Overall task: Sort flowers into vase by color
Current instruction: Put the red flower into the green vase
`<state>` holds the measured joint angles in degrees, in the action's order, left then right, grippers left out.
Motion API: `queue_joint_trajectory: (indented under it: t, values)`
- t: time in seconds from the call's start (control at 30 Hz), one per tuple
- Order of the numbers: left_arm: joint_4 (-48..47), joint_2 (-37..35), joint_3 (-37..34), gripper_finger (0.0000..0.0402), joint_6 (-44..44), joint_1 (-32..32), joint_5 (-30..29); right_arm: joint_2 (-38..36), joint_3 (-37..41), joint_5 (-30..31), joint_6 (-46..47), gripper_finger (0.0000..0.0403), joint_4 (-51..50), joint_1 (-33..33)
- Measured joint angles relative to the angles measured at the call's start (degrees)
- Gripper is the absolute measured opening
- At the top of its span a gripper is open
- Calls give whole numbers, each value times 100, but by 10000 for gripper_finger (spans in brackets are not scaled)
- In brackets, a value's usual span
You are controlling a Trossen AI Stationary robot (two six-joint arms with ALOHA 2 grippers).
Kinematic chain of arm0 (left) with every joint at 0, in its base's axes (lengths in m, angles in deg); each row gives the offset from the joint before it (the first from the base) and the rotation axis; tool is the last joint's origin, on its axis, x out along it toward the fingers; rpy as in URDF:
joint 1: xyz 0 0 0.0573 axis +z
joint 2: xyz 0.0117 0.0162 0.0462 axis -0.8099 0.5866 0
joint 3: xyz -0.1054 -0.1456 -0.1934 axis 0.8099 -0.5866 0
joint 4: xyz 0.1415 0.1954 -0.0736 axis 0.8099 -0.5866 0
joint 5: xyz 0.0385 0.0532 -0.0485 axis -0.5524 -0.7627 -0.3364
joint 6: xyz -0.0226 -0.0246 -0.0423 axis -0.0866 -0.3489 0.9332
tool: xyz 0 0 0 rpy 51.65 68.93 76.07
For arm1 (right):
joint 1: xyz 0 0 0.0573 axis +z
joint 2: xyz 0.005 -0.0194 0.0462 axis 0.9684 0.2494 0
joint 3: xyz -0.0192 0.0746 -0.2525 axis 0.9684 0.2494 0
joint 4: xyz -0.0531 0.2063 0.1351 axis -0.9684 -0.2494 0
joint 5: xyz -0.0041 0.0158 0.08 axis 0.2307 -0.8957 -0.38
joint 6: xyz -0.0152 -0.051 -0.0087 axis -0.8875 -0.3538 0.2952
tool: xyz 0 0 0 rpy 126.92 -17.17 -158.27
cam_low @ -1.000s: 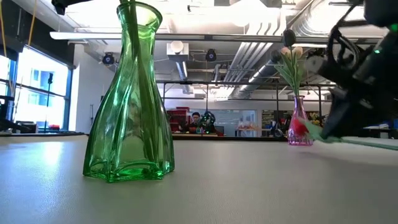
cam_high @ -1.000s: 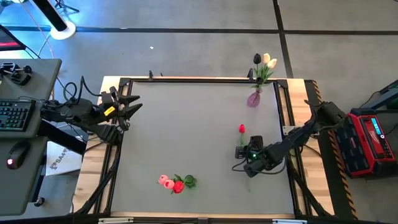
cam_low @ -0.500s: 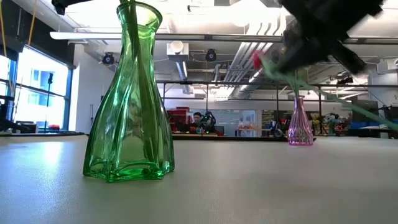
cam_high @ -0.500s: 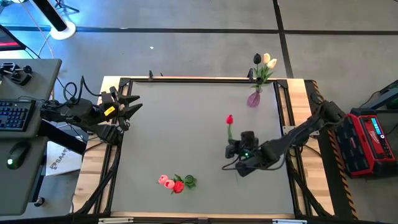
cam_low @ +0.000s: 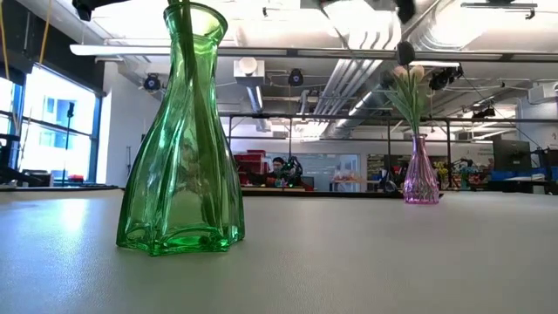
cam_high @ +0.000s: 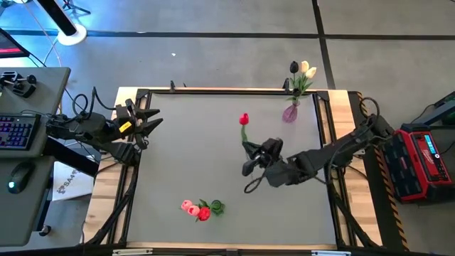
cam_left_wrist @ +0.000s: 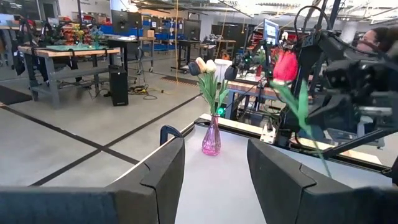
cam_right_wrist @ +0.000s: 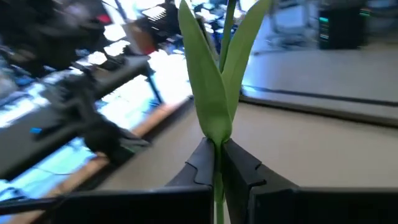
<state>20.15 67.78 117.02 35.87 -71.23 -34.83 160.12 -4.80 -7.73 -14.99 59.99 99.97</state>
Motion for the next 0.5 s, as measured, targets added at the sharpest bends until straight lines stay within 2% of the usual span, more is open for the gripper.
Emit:
queue_joint_trajectory:
  t: [0.2, 0.3, 0.5]
  values:
    - [0, 1, 0, 163, 0, 0, 0, 29, -2, -1020, -1843, 0, 2094, -331]
    - [0, -1, 0, 163, 0, -1, 0, 31, -2, -1676, -2117, 0, 2678, -490]
    - [-2, 1, 0, 163, 0, 0, 2, 289, -4, -3533, -2606, 0, 3721, -816]
